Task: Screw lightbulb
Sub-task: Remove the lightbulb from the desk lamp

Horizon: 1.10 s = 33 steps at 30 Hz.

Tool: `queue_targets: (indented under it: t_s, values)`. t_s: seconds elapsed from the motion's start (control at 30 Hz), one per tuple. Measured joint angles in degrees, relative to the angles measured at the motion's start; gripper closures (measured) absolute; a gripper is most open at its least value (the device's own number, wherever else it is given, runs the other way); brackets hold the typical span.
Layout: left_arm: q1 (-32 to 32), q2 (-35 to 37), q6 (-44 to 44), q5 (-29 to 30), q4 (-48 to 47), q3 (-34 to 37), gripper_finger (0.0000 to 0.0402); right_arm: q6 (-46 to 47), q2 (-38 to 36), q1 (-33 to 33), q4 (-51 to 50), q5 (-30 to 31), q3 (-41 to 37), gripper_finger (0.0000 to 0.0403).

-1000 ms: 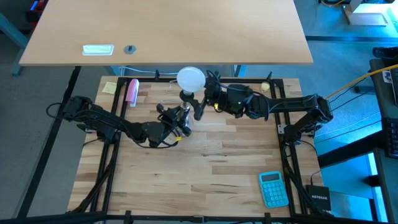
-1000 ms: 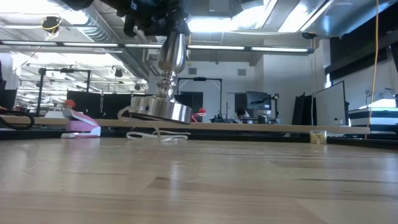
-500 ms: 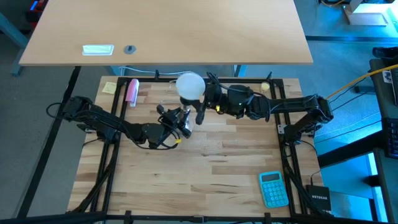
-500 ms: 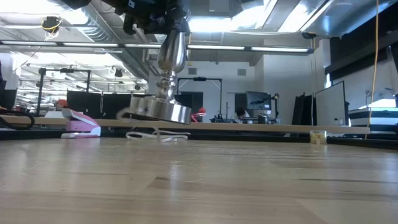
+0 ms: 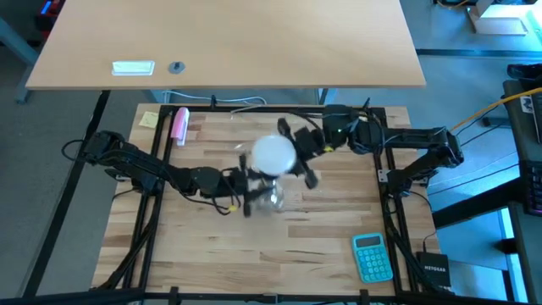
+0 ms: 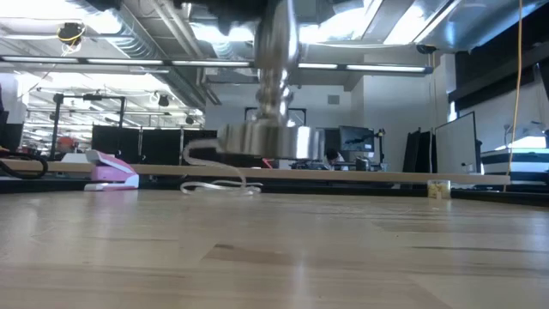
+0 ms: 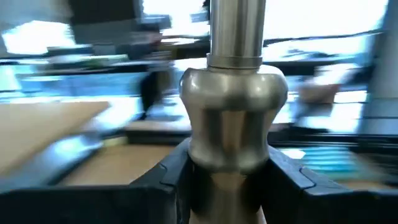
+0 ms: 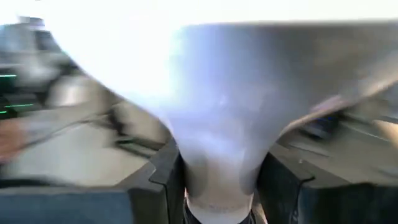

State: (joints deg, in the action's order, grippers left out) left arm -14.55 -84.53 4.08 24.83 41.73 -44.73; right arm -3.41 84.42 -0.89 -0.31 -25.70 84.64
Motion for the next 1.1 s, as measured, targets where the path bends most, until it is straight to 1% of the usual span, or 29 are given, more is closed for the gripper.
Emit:
queue_targets:
  t_s: [0.07, 0.1, 0.17, 0.23, 0.33, 0.4, 0.47, 0.53, 0.57, 0.6, 0.7, 0.77, 0.8, 0.83, 0.87, 0.9, 0.97, 1.03, 1.1]
  values:
    - [0.48, 0.00, -2.31, -9.95, 0.78, 0.00, 0.0280, 0.10, -0.08, 0.02, 0.85, -8.48, 0.00, 0.0253]
    - [0.79, -0.02, -3.49, -13.85, 1.16, 0.00, 0.0280, -0.03, -0.17, 0.09, 0.78, -11.47, 0.00, 0.0253]
    - [1.38, -0.02, -5.52, -19.97, 1.37, 0.00, 0.0280, -0.06, -0.18, 0.13, 0.71, -14.94, 0.00, 0.0253]
    - [1.60, -0.02, -6.98, -23.44, 1.55, 0.00, 0.0280, -0.01, -0.26, 0.15, 0.42, -15.36, 0.00, 0.0253]
    - [1.81, -0.02, -7.49, -27.06, 1.34, 0.00, 0.0280, 0.01, -0.02, 0.09, 0.62, -16.84, 0.00, 0.0253]
    - [2.07, -0.02, -8.31, -27.32, 1.37, 0.00, 0.0280, 0.22, 0.05, 0.17, 0.66, -14.34, 0.00, 0.0253]
    - [2.30, -0.02, -8.61, -25.30, 1.53, 0.00, 0.0280, 0.23, 0.02, 0.33, 0.59, -10.11, 0.00, 0.0253]
    - [2.30, -0.02, -8.51, -21.58, 1.15, 0.00, 0.0280, 0.72, -0.06, 0.27, 0.31, -6.87, 0.00, 0.0252]
    - [2.26, -0.02, -8.14, -19.42, 0.66, 0.00, 0.0280, 1.02, -0.10, 0.17, 0.06, -5.63, 0.00, 0.0238]
    - [2.25, 0.00, -7.61, -17.62, 0.33, 0.00, 0.0280, 1.33, -0.30, 0.04, -0.09, -4.08, 0.00, 0.0213]
    - [1.98, 0.03, -7.54, -11.98, 0.32, 0.00, 0.0280, 1.51, -1.41, 0.04, -3.37, 1.56, -0.11, 0.0115]
    - [1.74, 0.07, -7.60, -6.89, 0.04, 0.00, 0.0280, 1.52, -3.00, 0.05, -6.46, 8.23, -0.11, 0.0059]
    - [1.55, 0.07, -7.65, -4.03, -0.29, 0.00, 0.0280, 1.53, -4.01, 0.07, -8.35, 11.99, -0.11, 0.0036]
    - [1.26, 0.09, -7.65, -0.91, -0.75, 0.00, 0.0280, 1.52, -4.96, 0.07, -10.65, 15.95, -0.09, 0.0022]
    - [1.04, 0.09, -7.67, 2.05, -1.20, 0.00, 0.0280, 1.55, -5.81, 0.09, -12.79, 19.73, -0.08, 0.0015]
    - [0.97, 0.09, -7.68, 4.65, -1.93, 0.00, 0.0280, 1.57, -6.57, 0.09, -14.87, 22.89, -0.07, 0.0017]
    - [0.93, 0.09, -7.21, 10.69, -3.44, 0.00, 0.0280, 1.64, -7.84, 0.09, -18.71, 28.36, -0.07, 0.0031]
    - [0.63, 0.09, -6.67, 17.47, -4.77, 0.00, 0.0280, 1.84, -8.72, 0.09, -20.65, 32.02, -0.07, 0.0049]
    - [0.61, 0.09, -6.80, 22.38, -5.37, 0.00, 0.0280, 2.94, -8.87, 0.09, -20.74, 33.64, -0.07, 0.0064]
